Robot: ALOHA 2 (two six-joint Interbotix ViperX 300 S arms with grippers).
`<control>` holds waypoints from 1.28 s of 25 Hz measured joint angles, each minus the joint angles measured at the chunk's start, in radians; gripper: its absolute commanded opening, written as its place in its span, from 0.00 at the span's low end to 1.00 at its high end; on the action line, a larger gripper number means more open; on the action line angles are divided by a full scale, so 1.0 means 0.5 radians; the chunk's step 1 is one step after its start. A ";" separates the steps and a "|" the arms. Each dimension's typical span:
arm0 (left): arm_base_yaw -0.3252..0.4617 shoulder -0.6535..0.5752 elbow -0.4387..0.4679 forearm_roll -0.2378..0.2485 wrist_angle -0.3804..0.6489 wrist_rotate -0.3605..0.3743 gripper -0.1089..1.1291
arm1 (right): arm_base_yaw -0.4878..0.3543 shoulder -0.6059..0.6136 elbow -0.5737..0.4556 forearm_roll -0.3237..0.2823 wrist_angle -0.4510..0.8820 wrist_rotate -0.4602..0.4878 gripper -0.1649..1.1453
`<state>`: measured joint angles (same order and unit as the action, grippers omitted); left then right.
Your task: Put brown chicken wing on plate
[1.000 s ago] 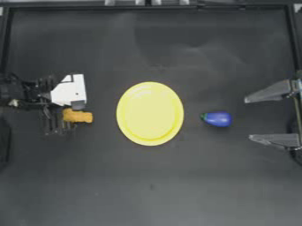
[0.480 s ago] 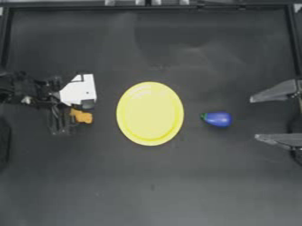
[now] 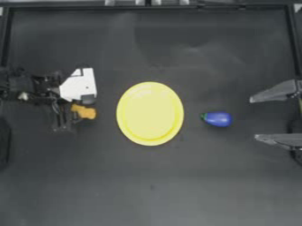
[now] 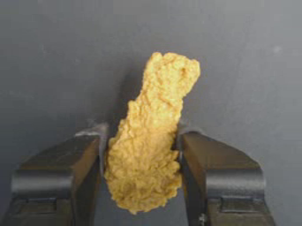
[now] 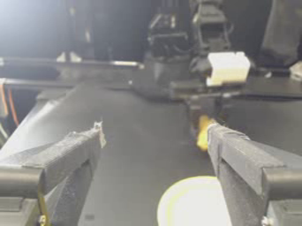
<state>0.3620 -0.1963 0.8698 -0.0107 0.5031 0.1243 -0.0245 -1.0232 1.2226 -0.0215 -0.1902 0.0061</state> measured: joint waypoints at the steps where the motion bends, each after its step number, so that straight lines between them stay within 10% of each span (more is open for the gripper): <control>1: -0.009 -0.021 -0.031 0.000 0.009 0.000 0.38 | 0.000 0.000 0.000 0.000 0.003 0.000 0.88; 13: -0.071 -0.018 -0.430 0.000 0.120 0.196 0.38 | -0.003 0.000 0.000 0.006 0.003 0.000 0.88; 32: -0.212 0.779 -1.003 -0.169 -0.031 0.604 0.38 | 0.000 0.015 0.000 0.009 0.003 0.000 0.88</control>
<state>0.2562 0.1933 0.3682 -0.0951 0.4878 0.4264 -0.0245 -1.0155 1.2226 -0.0169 -0.1887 0.0061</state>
